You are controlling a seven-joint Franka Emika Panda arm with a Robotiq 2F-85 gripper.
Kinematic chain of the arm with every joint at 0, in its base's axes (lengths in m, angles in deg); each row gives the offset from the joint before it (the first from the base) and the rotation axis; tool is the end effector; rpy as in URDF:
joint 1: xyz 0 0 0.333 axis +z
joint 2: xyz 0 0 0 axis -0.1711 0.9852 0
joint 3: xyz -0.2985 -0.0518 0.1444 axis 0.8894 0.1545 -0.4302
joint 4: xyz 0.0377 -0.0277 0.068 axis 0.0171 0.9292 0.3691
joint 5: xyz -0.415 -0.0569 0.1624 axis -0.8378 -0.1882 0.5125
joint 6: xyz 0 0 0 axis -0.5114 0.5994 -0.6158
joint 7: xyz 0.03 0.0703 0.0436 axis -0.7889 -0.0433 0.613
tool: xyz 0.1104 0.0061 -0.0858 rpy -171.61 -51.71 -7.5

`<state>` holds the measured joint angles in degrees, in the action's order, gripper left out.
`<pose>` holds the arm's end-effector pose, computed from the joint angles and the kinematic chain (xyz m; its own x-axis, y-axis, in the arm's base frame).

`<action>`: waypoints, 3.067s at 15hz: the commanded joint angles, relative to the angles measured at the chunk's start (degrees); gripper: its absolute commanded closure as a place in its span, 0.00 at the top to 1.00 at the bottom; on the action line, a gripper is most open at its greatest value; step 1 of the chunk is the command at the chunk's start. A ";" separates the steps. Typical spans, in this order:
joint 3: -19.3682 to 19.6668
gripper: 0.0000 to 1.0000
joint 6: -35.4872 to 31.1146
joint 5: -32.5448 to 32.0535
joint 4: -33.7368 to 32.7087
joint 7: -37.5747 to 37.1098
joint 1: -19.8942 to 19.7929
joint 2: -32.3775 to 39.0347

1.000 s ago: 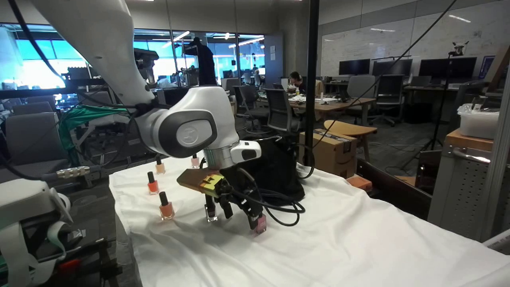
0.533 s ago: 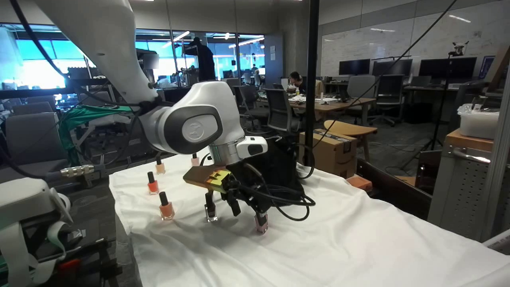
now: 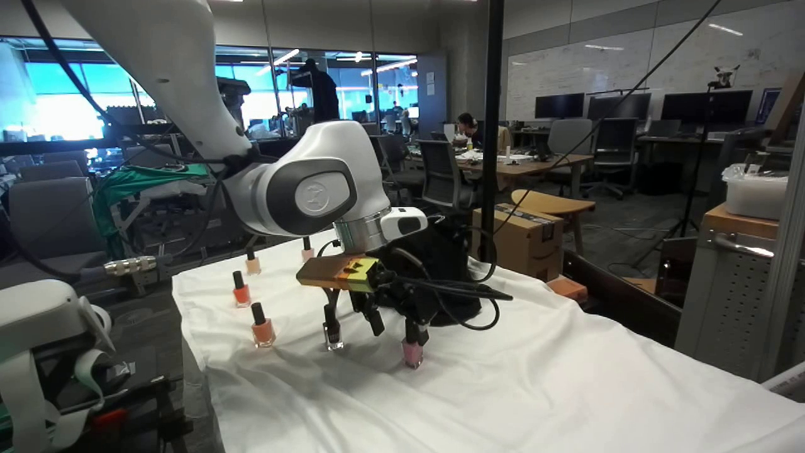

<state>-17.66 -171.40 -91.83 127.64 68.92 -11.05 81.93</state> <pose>0.5710 -0.0666 0.1595 0.9137 0.3957 0.0924 0.3680 -0.9023 0.2246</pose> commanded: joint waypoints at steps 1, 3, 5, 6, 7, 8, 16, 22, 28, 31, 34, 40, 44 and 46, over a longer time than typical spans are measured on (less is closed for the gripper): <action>-1.58 1.00 2.02 0.16 -1.95 6.09 -1.57 0.85; -2.19 1.00 2.87 0.51 -2.70 9.02 -2.26 1.65; -2.42 1.00 3.44 0.32 -3.57 11.03 -2.73 2.62; -2.40 1.00 3.40 0.13 -3.96 11.69 -2.85 3.13; -2.17 1.00 3.02 -0.21 -4.48 11.82 -2.85 3.83; -2.06 1.00 2.81 -0.34 -4.98 11.98 -2.88 4.48; -1.53 0.82 4.72 -1.20 -8.54 12.01 -2.40 7.04; -0.95 0.32 7.81 -2.82 -9.02 11.35 -1.84 6.47; 0.03 0.15 10.40 -6.73 -9.38 9.44 -0.41 5.21; 1.01 0.15 11.51 -10.14 -8.98 6.32 1.44 3.51; 1.56 0.15 13.73 -14.71 -8.60 0.96 4.42 0.28; -3.05 0.15 21.42 -21.01 -9.27 -7.76 8.82 -8.66; -8.15 0.15 25.59 -23.90 -10.94 -12.26 11.04 -11.74; -10.44 0.15 27.12 -23.40 -12.18 -12.49 11.75 -12.35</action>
<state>-25.49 -147.27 -113.84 117.15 58.10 -0.08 71.17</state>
